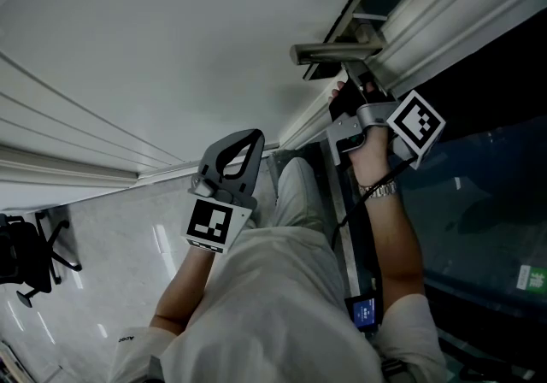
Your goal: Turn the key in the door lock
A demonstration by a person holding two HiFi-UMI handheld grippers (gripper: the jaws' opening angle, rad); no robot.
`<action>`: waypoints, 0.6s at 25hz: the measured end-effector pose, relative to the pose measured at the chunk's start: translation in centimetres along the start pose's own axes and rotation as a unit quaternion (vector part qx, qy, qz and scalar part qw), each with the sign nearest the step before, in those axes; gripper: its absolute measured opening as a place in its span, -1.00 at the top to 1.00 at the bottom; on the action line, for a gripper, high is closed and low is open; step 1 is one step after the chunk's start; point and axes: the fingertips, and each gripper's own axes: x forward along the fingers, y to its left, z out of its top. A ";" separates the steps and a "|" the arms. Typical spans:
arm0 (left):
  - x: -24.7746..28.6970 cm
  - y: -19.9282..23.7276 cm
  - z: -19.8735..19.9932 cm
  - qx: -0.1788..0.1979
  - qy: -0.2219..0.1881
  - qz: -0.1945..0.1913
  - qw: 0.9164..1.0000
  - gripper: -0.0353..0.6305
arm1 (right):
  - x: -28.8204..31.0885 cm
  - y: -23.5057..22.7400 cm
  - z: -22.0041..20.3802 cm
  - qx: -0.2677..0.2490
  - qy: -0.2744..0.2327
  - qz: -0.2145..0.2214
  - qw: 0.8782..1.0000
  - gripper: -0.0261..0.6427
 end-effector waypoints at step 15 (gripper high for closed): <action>0.4 -0.7 -0.3 -0.006 0.006 -0.008 1.000 0.88 | -1.1 2.2 -2.1 -0.500 0.051 -0.047 0.863 0.33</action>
